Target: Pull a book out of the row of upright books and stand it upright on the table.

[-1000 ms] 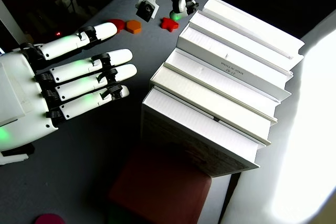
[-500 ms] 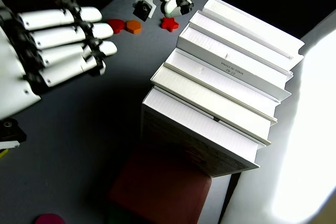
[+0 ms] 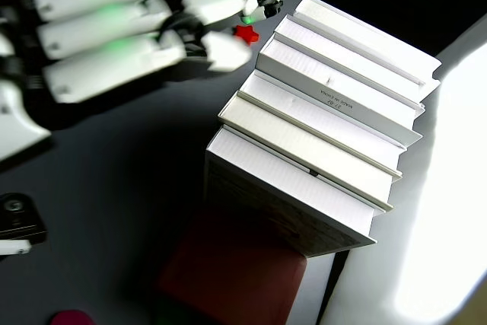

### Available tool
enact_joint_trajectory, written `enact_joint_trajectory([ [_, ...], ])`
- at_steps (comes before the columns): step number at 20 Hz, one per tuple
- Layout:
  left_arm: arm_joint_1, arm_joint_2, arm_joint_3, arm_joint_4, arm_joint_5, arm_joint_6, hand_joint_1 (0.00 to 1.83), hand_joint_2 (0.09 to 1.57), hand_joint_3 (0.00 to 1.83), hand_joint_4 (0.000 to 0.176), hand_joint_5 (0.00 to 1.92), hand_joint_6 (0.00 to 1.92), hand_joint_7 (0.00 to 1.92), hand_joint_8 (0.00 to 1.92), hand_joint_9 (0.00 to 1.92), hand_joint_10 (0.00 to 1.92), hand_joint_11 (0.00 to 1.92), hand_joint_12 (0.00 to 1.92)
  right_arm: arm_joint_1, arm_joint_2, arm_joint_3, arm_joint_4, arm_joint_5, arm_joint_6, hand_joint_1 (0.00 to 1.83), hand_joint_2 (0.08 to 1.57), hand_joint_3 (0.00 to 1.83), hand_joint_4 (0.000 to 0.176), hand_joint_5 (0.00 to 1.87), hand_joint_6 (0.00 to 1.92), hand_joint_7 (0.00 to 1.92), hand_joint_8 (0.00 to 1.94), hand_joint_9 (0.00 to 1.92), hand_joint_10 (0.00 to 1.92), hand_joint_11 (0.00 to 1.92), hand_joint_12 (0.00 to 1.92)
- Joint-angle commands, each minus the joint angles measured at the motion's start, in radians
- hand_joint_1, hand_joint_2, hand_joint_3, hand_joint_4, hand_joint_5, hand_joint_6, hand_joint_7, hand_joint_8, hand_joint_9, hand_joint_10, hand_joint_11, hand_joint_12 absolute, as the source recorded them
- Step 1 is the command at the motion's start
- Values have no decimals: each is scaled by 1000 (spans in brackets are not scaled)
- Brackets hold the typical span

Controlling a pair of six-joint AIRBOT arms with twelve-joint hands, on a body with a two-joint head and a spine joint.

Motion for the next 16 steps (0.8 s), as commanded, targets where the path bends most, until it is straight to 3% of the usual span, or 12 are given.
enact_joint_trajectory([
  [1, -6, 6, -1, -56, -105, -9, 1127, 1014, 14, 0, 516, 6, 437, 1, 392, 138, 0, 1553, 31, -9, 15, 58, 47, 3, 621, 1040, 5, 169, 187, 0, 0, 0, 0, 0, 0, 0],
  [4, -6, 6, -1, -55, -106, -9, 1092, 994, 0, 0, 507, 5, 442, 6, 406, 124, 0, 1518, 59, -44, 56, -8, -46, 3, 275, 1056, 12, 176, 111, 0, 0, 0, 0, 0, 0, 0],
  [5, -5, 6, -1, -55, -106, -9, 1138, 989, 0, 0, 511, 6, 446, 5, 429, 127, 0, 1573, 67, -52, 68, -23, -73, 3, 234, 1068, 15, 176, 114, 3, 0, 0, 0, 0, 0, 0],
  [8, -5, 6, -1, -55, -107, -9, 1139, 971, 0, 0, 506, 8, 411, 9, 415, 109, 0, 1459, 87, -77, 107, -47, -134, 2, 77, 1133, 29, 176, 71, 1, 0, 0, 0, 0, 0, 0],
  [13, -15, 8, -1, -44, -106, -9, 1103, 1005, 7, 0, 488, 3, 393, 0, 388, 71, 0, 1488, 125, -110, 138, -125, -218, 2, 0, 1092, 0, 176, 64, 6, 0, 0, 0, 0, 0, 0],
  [15, -16, 13, -1, -45, -106, -9, 1080, 1028, 9, 0, 472, 8, 395, 1, 349, 41, 0, 1249, 135, -124, 145, -149, -237, 2, 0, 1095, 0, 176, 105, 21, 0, 0, 0, 0, 0, 0],
  [16, -16, 14, -2, -45, -106, -9, 1049, 1028, 7, 0, 437, 1, 388, 0, 353, 40, 0, 1227, 135, -129, 150, -152, -241, 2, 0, 1100, 1, 176, 119, 26, 0, 0, 0, 0, 0, 0],
])
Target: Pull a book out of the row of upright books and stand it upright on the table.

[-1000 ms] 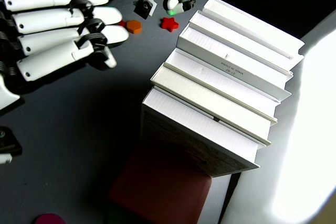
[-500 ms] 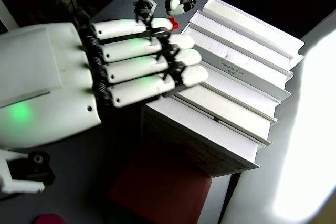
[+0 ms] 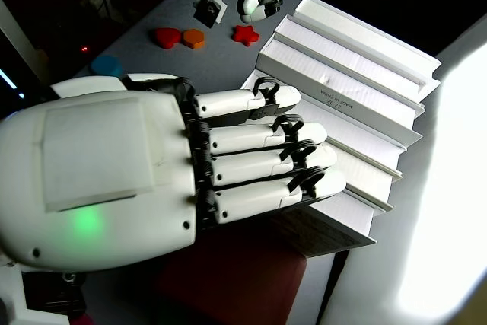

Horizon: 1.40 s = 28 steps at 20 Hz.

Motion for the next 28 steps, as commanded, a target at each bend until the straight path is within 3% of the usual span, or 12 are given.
enact_joint_trajectory([
  [1, -11, 6, -4, -60, -102, -9, 1045, 1015, 1, 0, 433, 1, 375, 1, 360, 37, 0, 1274, 16, -5, 8, 37, 55, 2, 0, 1104, 2, 176, 124, 26, 0, 0, 0, 0, 0, 0],
  [12, -9, 5, -9, -65, -108, -9, 1067, 1028, 0, 0, 438, 0, 355, 0, 354, 4, 0, 1221, 16, -71, 28, -94, 8, 44, 55, 1074, 0, 176, 130, 16, 0, 0, 0, 0, 0, 0],
  [14, -8, 5, -10, -65, -107, -9, 1077, 1035, 3, 0, 440, 5, 348, 1, 353, 3, 0, 1218, 16, -93, 47, -187, 7, 142, 8, 1073, 0, 176, 96, 2, 0, 0, 0, 0, 0, 0],
  [15, -7, 5, -10, -65, -108, -9, 1071, 1035, 3, 0, 443, 6, 346, 0, 351, 2, 0, 1212, 16, -96, 51, -209, 10, 174, 1, 1110, 12, 157, 334, 54, 0, 0, 0, 0, 0, 457],
  [16, -5, 5, -12, -66, -109, -9, 1055, 1045, 7, 0, 441, 5, 351, 2, 349, 2, 0, 1209, 16, -97, 49, -243, 21, 207, 0, 1157, 0, 141, 453, 68, 0, 0, 0, 0, 0, 658],
  [17, 0, 7, -15, -70, -110, -9, 1054, 1045, 5, 0, 448, 7, 358, 3, 354, 3, 0, 1259, 16, -97, 41, -274, 24, 229, 0, 1149, 2, 103, 145, 13, 0, 0, 0, 0, 0, 902],
  [18, 3, 8, -17, -73, -111, -9, 1047, 1042, 2, 0, 445, 5, 360, 3, 355, 3, 0, 1285, 16, -97, 34, -294, 25, 240, 0, 1155, 0, 120, 52, 25, 0, 0, 0, 0, 0, 714],
  [19, 7, 7, -17, -76, -111, -9, 1047, 1028, 0, 0, 469, 12, 373, 5, 357, 3, 0, 1253, 16, -97, 21, -329, 25, 250, 0, 1113, 0, 129, 10, 4, 0, 0, 0, 0, 0, 958],
  [23, 9, 6, -21, -77, -114, -9, 1065, 1032, 0, 0, 479, 13, 368, 1, 339, 1, 0, 1203, 27, -75, -24, -373, 25, 250, 0, 1109, 0, 123, 7, 5, 0, 0, 0, 0, 0, 807],
  [24, 11, 7, -23, -77, -114, -9, 1070, 1029, 0, 0, 483, 13, 392, 7, 358, 7, 0, 1136, 31, -68, -35, -383, 25, 250, 0, 1061, 9, 157, 4, 0, 0, 0, 0, 0, 0, 161],
  [25, 14, 6, -23, -77, -115, -9, 1048, 1037, 2, 4, 491, 13, 404, 7, 366, 8, 0, 1176, 33, -60, -45, -388, 25, 250, 0, 1050, 10, 172, 10, 3, 0, 0, 0, 0, 0, 31],
  [28, 21, 6, -29, -80, -117, -9, 1065, 1011, 0, 11, 494, 10, 396, 0, 357, 1, 0, 1258, 46, -18, -112, -435, 25, 252, 0, 1041, 4, 176, 21, 6, 0, 0, 0, 0, 0, 0],
])
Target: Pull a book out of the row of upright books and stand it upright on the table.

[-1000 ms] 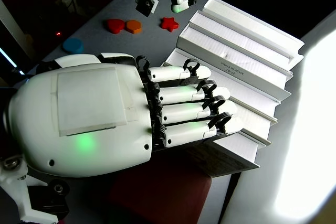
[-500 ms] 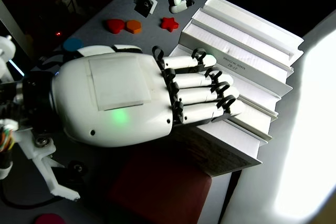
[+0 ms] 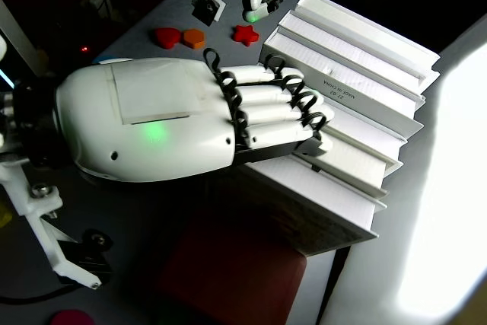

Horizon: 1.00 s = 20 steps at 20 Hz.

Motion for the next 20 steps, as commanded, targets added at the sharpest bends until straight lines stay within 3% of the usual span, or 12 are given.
enact_joint_trajectory([
  [1, -2, 0, -4, -62, -111, -9, 1092, 1022, 0, 7, 492, 8, 394, 0, 344, 0, 0, 1272, 9, 6, -27, 0, 66, 3, 0, 1042, 4, 176, 20, 6, 0, 0, 0, 0, 0, 0],
  [2, 3, 0, -6, -66, -113, -9, 1084, 1029, 2, 0, 479, 2, 387, 0, 327, 0, 0, 1275, 12, 29, -57, -13, 76, 3, 0, 1035, 1, 176, 3, 0, 0, 0, 0, 0, 0, 0],
  [4, 14, 0, -10, -74, -118, -9, 1093, 1044, 6, 8, 496, 7, 403, 3, 362, 13, 0, 1334, 31, 82, -120, -38, 98, 3, 0, 1059, 12, 176, 0, 0, 0, 0, 0, 0, 0, 0],
  [6, 24, 0, -14, -83, -125, -9, 1129, 1033, 1, 0, 515, 14, 412, 6, 365, 12, 0, 1346, 61, 130, -186, -85, 112, 3, 0, 1057, 9, 176, 0, 0, 0, 0, 0, 0, 0, 0],
  [8, 29, 0, -16, -87, -130, -9, 1114, 1056, 9, 0, 500, 6, 401, 1, 366, 11, 0, 1332, 72, 148, -219, -118, 117, 3, 0, 1105, 30, 176, 0, 0, 0, 0, 0, 0, 0, 0],
  [13, 46, -2, -19, -103, -139, -9, 1073, 1048, 2, 0, 497, 2, 394, 1, 362, 4, 0, 1279, 75, 205, -291, -130, 150, 4, 0, 1024, 0, 176, 30, 11, 0, 0, 0, 0, 0, 0],
  [14, 50, -3, -20, -109, -142, -9, 1059, 1047, 1, 0, 500, 3, 397, 2, 360, 3, 0, 1253, 75, 221, -303, -130, 155, 6, 0, 1012, 0, 171, 40, 14, 0, 0, 0, 0, 0, 0],
  [15, 54, -3, -21, -113, -143, -9, 1055, 1044, 0, 0, 502, 4, 396, 1, 355, 1, 0, 1248, 75, 235, -313, -130, 157, 6, 0, 1007, 0, 147, 59, 21, 0, 0, 0, 0, 0, 0],
  [17, 60, -4, -23, -113, -143, -9, 1064, 1051, 2, 2, 517, 9, 422, 7, 376, 7, 0, 1306, 88, 247, -321, -126, 159, 7, 0, 1025, 0, 155, 53, 15, 0, 0, 0, 0, 0, 0],
  [18, 60, -4, -23, -114, -144, -9, 1088, 1056, 3, 0, 519, 9, 418, 3, 374, 6, 0, 1331, 113, 251, -321, -127, 162, 6, 0, 1079, 18, 122, 10, 2, 0, 0, 0, 0, 0, 0],
  [19, 59, -4, -23, -114, -145, -9, 1085, 1072, 10, 1, 512, 5, 398, 0, 365, 2, 0, 1335, 140, 254, -321, -127, 166, 6, 0, 1055, 6, 165, 17, 7, 0, 0, 0, 0, 0, 0],
  [20, 57, -4, -23, -113, -145, -9, 1092, 1075, 11, 2, 511, 4, 389, 0, 363, 1, 0, 1339, 176, 257, -322, -127, 169, -1, 0, 1056, 6, 174, 20, 8, 0, 0, 0, 0, 0, 0],
])
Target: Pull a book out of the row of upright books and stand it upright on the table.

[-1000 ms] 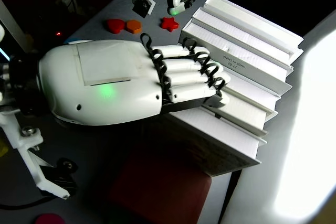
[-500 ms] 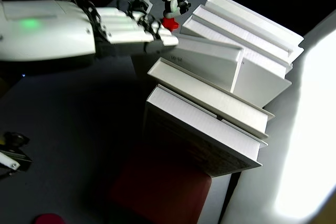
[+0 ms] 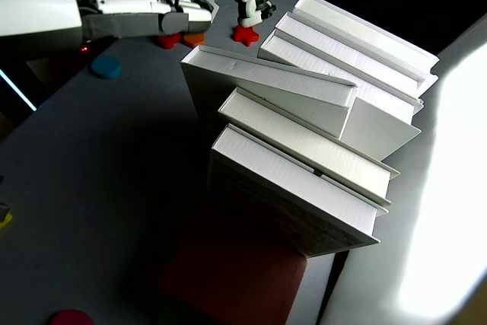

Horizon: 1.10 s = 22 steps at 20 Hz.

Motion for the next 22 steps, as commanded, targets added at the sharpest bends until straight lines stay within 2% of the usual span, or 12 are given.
enact_joint_trajectory([
  [1, -7, -5, -2, -50, -115, -9, 1093, 1077, 11, 0, 504, 1, 396, 3, 362, 1, 0, 1337, 35, 3, -5, 58, 20, -13, 0, 1049, 2, 176, 3, 1, 0, 0, 0, 0, 0, 0],
  [2, -7, -7, -2, -49, -114, -9, 1104, 1055, 1, 0, 506, 2, 403, 5, 365, 2, 0, 1315, 56, 5, -5, 58, 16, -26, 0, 1173, 15, 158, 12, 1, 0, 0, 0, 0, 0, 0],
  [3, -7, -10, 0, -47, -114, -9, 1089, 1049, 0, 0, 501, 0, 397, 2, 345, 0, 0, 1306, 75, 6, -4, 58, -2, -46, 22, 1192, 7, 168, 16, 2, 0, 0, 0, 0, 0, 0],
  [6, -16, -15, 4, -42, -112, -9, 1122, 1058, 1, 0, 455, 0, 415, 5, 368, 9, 0, 1244, 78, 4, 2, 45, -63, -81, 20, 1181, 0, 166, 61, 19, 0, 0, 0, 0, 0, 0],
  [7, -19, -16, 5, -41, -112, -9, 1137, 1057, 1, 0, 464, 3, 410, 2, 355, 3, 0, 1128, 66, -4, 13, 39, -82, -81, 3, 1168, 0, 174, 33, 6, 0, 0, 0, 0, 0, 0],
  [8, -20, -15, 5, -42, -114, -9, 1098, 1062, 3, 0, 481, 11, 396, 0, 360, 5, 0, 1102, 41, -21, 30, 44, -98, -81, 26, 1178, 0, 173, 57, 14, 0, 0, 0, 0, 0, 0],
  [9, -18, -14, 4, -44, -115, -9, 1079, 1068, 4, 0, 482, 9, 394, 0, 352, 1, 0, 1072, 21, -39, 48, 49, -111, -81, 4, 1154, 0, 160, 55, 11, 0, 0, 0, 0, 0, 0],
  [10, -11, -13, 4, -52, -117, -9, 1088, 1071, 4, 0, 477, 6, 409, 5, 362, 5, 0, 1222, -11, -74, 88, 58, -134, -81, 0, 1097, 0, 173, 10, 1, 0, 0, 0, 0, 0, 0],
  [12, -7, -9, 4, -57, -119, -9, 1116, 1087, 7, 0, 470, 2, 422, 7, 378, 11, 0, 1355, -44, -114, 135, 80, -153, -81, 0, 1093, 0, 176, 7, 3, 0, 0, 0, 0, 0, 0],
  [17, -9, 0, -1, -57, -125, -9, 1092, 1069, 1, 0, 507, 10, 360, 1, 282, 3, 0, 1035, -77, -161, 175, 80, -193, -105, 0, 1207, 21, 176, 14, 5, 0, 0, 0, 0, 0, 0],
  [20, -1, -2, -2, -63, -127, -9, 1078, 1071, 1, 0, 498, 5, 359, 0, 285, 4, 0, 999, -87, -138, 149, 62, -197, -104, 0, 1203, 18, 176, 35, 14, 0, 0, 0, 0, 0, 0],
  [22, 4, -3, -2, -66, -128, -9, 1074, 1072, 0, 0, 505, 5, 281, 4, 231, 1, 0, 810, -86, -123, 125, 37, -197, -104, 0, 1210, 19, 176, 43, 14, 0, 0, 0, 0, 0, 0],
])
